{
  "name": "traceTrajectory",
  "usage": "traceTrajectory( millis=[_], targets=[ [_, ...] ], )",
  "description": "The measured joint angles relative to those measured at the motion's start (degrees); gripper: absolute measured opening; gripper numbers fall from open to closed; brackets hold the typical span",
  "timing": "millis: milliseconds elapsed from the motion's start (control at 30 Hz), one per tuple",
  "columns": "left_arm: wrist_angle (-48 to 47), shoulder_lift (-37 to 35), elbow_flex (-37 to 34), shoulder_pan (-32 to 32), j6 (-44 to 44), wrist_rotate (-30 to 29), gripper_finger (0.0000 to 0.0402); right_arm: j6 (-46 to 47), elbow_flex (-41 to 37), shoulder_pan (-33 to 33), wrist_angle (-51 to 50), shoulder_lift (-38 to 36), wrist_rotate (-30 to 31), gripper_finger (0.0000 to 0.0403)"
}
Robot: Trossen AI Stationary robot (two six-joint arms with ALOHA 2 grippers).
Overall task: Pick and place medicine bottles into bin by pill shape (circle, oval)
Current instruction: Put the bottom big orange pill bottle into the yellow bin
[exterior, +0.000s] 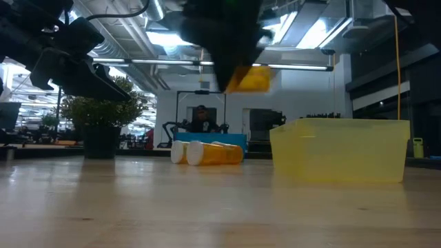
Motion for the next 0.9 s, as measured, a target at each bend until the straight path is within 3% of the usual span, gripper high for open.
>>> traceTrajectory(
  millis=[67,267,600,900],
  targets=[
    [0.0,0.0,0.0,0.0,0.0,0.0,0.0169,7.1,1.1,0.3,-4.7,-0.2,3.1,0.0213],
    [-0.1,0.0,0.0,0.0,0.0,0.0,0.0169,14.4,-3.1,0.3,-3.9,-2.0,4.5,0.0211],
    [-0.1,0.0,0.0,0.0,0.0,0.0,0.0169,23.9,-20.1,0.3,-4.0,-5.0,-1.3,0.0212],
    [0.0,0.0,0.0,0.0,0.0,0.0,0.0169,27.8,-23.4,0.3,-4.0,-5.5,-1.7,0.023]
  ],
)
